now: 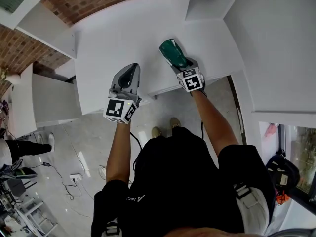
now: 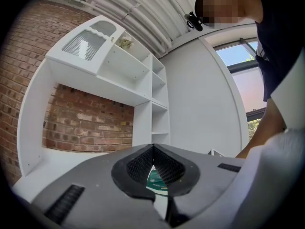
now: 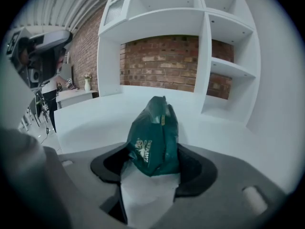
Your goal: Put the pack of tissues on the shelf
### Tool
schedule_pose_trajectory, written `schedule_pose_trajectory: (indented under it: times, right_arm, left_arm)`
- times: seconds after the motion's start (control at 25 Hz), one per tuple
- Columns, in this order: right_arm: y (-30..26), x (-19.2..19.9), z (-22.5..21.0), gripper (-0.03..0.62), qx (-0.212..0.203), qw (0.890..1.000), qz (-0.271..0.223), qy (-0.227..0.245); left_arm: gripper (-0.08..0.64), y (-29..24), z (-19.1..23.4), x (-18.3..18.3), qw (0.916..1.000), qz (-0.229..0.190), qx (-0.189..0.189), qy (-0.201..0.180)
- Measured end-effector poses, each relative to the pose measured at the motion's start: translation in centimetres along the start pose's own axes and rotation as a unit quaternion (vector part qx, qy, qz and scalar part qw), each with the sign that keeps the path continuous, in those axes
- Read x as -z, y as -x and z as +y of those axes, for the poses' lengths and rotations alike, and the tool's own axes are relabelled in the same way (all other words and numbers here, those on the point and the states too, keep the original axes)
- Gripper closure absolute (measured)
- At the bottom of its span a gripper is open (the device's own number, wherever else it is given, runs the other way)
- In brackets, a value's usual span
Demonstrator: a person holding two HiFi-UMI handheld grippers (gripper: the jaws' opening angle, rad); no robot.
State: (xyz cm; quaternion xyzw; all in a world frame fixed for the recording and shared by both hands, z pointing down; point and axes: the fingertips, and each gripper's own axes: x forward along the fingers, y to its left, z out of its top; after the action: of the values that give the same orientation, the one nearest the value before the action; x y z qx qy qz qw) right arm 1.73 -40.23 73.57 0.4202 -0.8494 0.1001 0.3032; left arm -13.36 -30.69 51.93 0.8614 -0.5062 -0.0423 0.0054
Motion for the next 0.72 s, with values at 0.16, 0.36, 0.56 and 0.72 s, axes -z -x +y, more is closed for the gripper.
schedule_pose_trajectory:
  times: [0.16, 0.36, 0.56, 0.72]
  right_arm:
    - [0.3, -0.7, 0.0, 0.345, 0.008, 1.0, -0.009, 0.002]
    - [3.6, -3.2, 0.4, 0.351, 0.008, 0.998, -0.056, -0.001]
    - [8.8, -10.1, -0.2, 0.351, 0.013, 0.992, -0.124, 0.012]
    - [13.1, -15.1, -0.2, 0.351, 0.004, 0.987, -0.159, 0.018]
  left_arm:
    - [0.563, 0.1, 0.3, -0.3, 1.0, -0.003, -0.003, -0.004]
    - [0.563, 0.9, 0.4, -1.7, 0.9999, -0.007, -0.009, -0.009]
    - [0.563, 0.5, 1.5, -5.1, 0.999, -0.035, -0.016, -0.02]
    - [0.563, 0.3, 1.6, -7.4, 0.9984, -0.049, -0.013, -0.026]
